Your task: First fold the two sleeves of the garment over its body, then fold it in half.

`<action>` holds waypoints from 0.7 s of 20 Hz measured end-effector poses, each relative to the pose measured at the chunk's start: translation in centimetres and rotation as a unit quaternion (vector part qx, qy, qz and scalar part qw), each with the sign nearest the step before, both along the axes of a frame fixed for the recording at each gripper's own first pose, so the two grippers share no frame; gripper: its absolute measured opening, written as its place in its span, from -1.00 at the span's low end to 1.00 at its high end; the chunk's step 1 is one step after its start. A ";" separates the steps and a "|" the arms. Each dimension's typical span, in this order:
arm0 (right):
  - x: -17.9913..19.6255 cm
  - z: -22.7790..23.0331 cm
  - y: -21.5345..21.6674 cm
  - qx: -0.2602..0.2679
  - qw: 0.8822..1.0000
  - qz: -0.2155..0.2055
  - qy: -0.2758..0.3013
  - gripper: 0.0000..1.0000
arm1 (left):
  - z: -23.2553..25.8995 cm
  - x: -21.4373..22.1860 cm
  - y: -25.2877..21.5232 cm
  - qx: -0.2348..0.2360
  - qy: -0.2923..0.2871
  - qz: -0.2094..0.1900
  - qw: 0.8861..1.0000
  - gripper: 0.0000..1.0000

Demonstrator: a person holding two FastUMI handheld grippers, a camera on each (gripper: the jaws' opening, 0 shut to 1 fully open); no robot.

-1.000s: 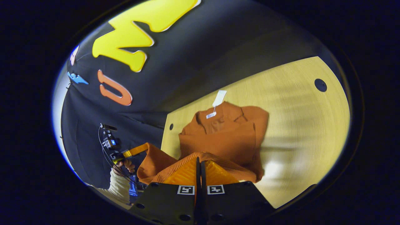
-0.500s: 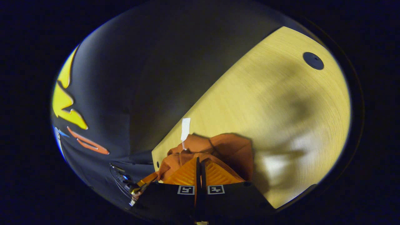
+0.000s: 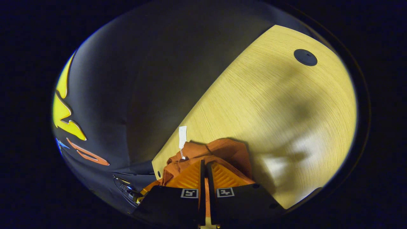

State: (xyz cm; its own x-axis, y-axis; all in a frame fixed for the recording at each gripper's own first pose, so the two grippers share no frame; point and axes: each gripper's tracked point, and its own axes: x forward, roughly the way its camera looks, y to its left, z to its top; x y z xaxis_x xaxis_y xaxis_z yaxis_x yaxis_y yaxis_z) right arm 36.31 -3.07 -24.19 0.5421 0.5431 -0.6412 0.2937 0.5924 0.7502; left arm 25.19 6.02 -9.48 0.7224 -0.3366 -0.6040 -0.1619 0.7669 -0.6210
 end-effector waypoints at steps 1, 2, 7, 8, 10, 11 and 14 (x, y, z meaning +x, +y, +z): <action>-0.1 0.5 0.1 -0.007 1.000 0.006 -0.007 -0.88 | 0.5 -0.1 0.1 -0.006 -0.006 0.003 1.000 -0.81; -0.1 1.0 -0.1 -0.022 1.000 0.009 -0.018 -0.88 | 1.1 -0.2 0.0 -0.013 -0.012 0.004 1.000 -0.80; 0.1 3.9 1.0 -0.057 0.994 0.041 -0.078 -0.63 | 5.3 0.4 0.7 -0.037 -0.077 0.032 0.996 0.55; 0.1 4.5 1.2 -0.055 0.994 0.043 -0.085 -0.55 | 5.5 0.2 1.5 -0.027 -0.080 0.040 0.996 0.84; -0.1 4.8 0.8 -0.078 0.992 0.038 -0.088 -0.13 | 5.9 -0.7 2.7 0.002 -0.090 0.051 0.995 0.95; -0.4 5.5 0.5 -0.086 0.991 0.038 -0.096 -0.30 | 6.6 -1.3 3.3 0.018 -0.101 0.052 0.993 0.94; -1.5 7.9 0.1 -0.130 0.982 0.055 -0.127 0.63 | 8.5 -4.0 3.6 0.055 -0.127 0.048 0.989 0.95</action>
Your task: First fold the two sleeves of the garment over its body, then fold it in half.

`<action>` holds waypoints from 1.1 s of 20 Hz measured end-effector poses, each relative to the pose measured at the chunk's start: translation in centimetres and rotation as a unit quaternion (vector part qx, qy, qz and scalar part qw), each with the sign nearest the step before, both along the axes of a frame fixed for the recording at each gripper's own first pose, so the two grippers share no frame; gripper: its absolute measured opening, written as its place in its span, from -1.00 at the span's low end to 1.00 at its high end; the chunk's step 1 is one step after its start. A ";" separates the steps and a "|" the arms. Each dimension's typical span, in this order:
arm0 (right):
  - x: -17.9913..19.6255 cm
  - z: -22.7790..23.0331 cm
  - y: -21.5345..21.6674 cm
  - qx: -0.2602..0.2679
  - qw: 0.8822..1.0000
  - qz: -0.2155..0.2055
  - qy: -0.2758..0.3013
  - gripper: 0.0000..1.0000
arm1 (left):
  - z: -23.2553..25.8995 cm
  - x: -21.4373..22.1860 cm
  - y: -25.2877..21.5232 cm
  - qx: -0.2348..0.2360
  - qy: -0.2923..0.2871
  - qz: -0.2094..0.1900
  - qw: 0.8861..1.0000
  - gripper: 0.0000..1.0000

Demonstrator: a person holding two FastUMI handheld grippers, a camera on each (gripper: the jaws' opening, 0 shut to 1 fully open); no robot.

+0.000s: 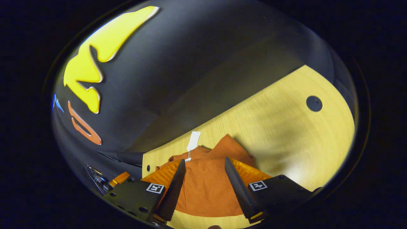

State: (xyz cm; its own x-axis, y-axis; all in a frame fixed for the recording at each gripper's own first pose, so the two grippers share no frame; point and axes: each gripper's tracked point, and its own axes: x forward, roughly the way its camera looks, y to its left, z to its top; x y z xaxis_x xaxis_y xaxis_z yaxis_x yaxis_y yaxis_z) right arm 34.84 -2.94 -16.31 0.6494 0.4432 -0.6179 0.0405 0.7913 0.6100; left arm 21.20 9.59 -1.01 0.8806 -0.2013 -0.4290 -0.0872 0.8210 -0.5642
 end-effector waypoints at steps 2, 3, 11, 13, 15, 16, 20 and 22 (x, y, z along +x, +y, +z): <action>-1.6 1.6 0.0 -0.047 0.998 0.023 -0.026 0.94 | 1.4 -2.8 -0.4 0.024 -0.016 -0.002 1.000 0.97; -2.3 2.6 0.4 -0.066 0.996 0.036 -0.049 0.95 | 2.1 -3.9 -0.7 0.038 -0.029 0.000 0.999 0.97; -14.2 4.3 1.9 -0.182 0.963 0.154 -0.128 0.95 | 5.8 -15.7 -1.1 0.150 -0.093 0.073 0.982 0.97; -18.0 3.2 2.8 -0.186 0.961 0.171 -0.114 0.87 | 6.1 -18.7 -1.9 0.171 -0.104 0.084 0.976 0.96; -21.3 2.6 3.7 -0.200 0.951 0.196 -0.129 0.89 | 5.8 -21.7 -3.1 0.185 -0.102 0.091 0.973 0.96; -22.2 2.5 3.0 -0.228 0.943 0.192 -0.150 0.86 | 5.3 -23.1 -3.8 0.192 -0.100 0.095 0.972 0.96; -26.5 5.5 1.4 -0.276 0.913 0.172 -0.245 0.96 | 3.8 -28.1 -5.0 0.226 -0.088 0.118 0.963 1.00; -28.7 7.1 0.6 -0.293 0.902 0.147 -0.280 0.96 | 3.6 -29.6 -6.0 0.220 -0.092 0.114 0.964 0.95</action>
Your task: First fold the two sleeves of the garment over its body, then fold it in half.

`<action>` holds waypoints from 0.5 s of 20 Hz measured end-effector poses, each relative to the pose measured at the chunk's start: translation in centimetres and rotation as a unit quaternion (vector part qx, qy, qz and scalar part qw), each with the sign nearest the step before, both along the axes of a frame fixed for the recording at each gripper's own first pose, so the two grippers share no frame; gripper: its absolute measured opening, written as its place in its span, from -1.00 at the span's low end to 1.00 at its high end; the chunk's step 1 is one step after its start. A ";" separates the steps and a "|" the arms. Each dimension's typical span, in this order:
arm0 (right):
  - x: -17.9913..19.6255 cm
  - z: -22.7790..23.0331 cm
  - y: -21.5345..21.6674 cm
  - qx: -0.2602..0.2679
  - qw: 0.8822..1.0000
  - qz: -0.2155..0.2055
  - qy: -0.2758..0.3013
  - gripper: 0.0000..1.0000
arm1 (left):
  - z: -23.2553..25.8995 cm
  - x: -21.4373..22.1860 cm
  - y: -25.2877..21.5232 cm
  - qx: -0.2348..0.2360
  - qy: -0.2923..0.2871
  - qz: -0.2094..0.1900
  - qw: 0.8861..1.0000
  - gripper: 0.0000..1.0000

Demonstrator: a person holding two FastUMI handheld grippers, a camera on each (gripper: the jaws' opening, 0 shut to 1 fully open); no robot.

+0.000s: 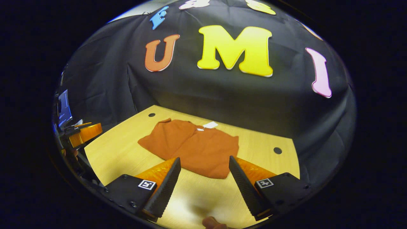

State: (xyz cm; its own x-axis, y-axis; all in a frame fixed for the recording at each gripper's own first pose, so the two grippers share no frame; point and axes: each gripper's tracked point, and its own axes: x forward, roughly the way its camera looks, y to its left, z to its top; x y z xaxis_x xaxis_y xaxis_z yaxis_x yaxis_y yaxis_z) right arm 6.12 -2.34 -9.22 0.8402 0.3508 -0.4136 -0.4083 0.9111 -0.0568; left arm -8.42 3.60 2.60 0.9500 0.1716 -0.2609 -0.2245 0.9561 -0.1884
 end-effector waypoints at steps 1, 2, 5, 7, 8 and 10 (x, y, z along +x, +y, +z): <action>-0.6 0.6 -0.1 0.001 1.000 -0.016 -0.015 0.96 | -0.3 -0.6 -0.6 -0.002 0.002 -0.012 1.000 0.96; -1.9 1.2 0.1 0.003 0.999 -0.030 -0.021 0.96 | -0.4 -1.2 -1.3 0.007 0.005 -0.027 1.000 0.96; -5.3 1.7 0.5 0.006 0.997 -0.068 -0.022 0.95 | -0.6 -2.7 -1.5 0.035 0.005 -0.054 0.998 0.96; -6.5 1.2 1.1 -0.004 0.996 -0.083 -0.022 0.94 | -0.2 -3.4 -1.9 0.041 -0.013 -0.076 0.996 0.96; -7.2 0.7 1.6 -0.008 0.996 -0.088 -0.015 0.93 | -0.5 -3.8 -2.2 0.043 -0.011 -0.090 0.995 0.96; -8.5 0.3 2.7 -0.009 0.996 -0.091 -0.009 0.94 | -0.6 -4.1 -2.2 0.049 -0.016 -0.112 0.992 0.96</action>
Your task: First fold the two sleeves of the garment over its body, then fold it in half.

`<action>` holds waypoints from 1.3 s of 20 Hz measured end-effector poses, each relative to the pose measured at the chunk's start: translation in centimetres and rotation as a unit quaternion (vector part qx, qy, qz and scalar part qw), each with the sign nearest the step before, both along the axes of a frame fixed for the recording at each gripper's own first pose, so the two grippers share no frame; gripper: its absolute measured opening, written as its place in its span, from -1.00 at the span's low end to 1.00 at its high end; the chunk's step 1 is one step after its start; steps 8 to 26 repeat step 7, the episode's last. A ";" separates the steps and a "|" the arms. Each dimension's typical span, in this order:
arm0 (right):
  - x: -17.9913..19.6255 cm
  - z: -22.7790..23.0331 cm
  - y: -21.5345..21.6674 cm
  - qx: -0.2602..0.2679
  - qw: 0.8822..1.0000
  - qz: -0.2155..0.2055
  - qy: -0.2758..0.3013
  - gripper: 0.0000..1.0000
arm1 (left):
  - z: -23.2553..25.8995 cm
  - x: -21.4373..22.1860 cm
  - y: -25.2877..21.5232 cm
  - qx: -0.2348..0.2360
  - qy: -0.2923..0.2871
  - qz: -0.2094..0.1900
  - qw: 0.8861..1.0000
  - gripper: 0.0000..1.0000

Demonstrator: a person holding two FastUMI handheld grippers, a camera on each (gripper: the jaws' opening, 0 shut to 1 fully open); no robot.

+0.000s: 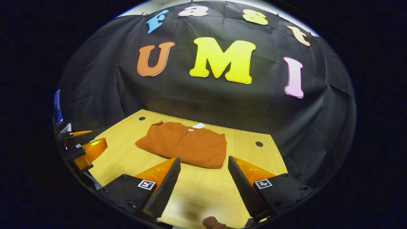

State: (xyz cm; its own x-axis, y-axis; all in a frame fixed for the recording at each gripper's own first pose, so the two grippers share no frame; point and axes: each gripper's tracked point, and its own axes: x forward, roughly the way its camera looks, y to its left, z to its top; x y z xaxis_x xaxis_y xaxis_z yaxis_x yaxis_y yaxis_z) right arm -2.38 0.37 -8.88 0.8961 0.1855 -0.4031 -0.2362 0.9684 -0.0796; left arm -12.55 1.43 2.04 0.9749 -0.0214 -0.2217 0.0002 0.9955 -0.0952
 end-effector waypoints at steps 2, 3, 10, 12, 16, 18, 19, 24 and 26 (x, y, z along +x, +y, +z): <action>-0.8 -0.6 0.8 -0.017 1.000 -0.003 0.003 0.92 | 0.0 -0.1 0.3 0.004 -0.004 -0.010 1.000 0.96; -1.5 -0.7 1.1 -0.018 1.000 -0.004 0.004 0.92 | 0.0 0.0 0.7 0.000 -0.004 -0.014 1.000 0.96; -2.8 -1.1 2.3 -0.019 1.000 -0.013 0.009 0.92 | -0.1 0.2 2.0 -0.002 -0.006 -0.025 1.000 0.96; -2.8 -1.1 2.3 -0.019 1.000 -0.013 0.009 0.92 | -0.1 0.2 2.0 -0.002 -0.006 -0.025 1.000 0.96; -2.8 -1.1 2.3 -0.019 1.000 -0.013 0.009 0.92 | -0.1 0.2 2.0 -0.002 -0.006 -0.025 1.000 0.96; -2.8 -1.1 2.3 -0.019 1.000 -0.013 0.009 0.92 | -0.1 0.2 2.0 -0.002 -0.006 -0.025 1.000 0.96; -2.8 -1.1 2.3 -0.019 1.000 -0.013 0.009 0.92 | -0.1 0.2 2.0 -0.002 -0.006 -0.025 1.000 0.96; -2.8 -1.1 2.3 -0.019 1.000 -0.013 0.009 0.92 | -0.1 0.2 2.0 -0.002 -0.006 -0.025 1.000 0.96; -2.8 -1.1 2.3 -0.019 1.000 -0.013 0.009 0.92 | -0.1 0.2 2.0 -0.002 -0.006 -0.025 1.000 0.96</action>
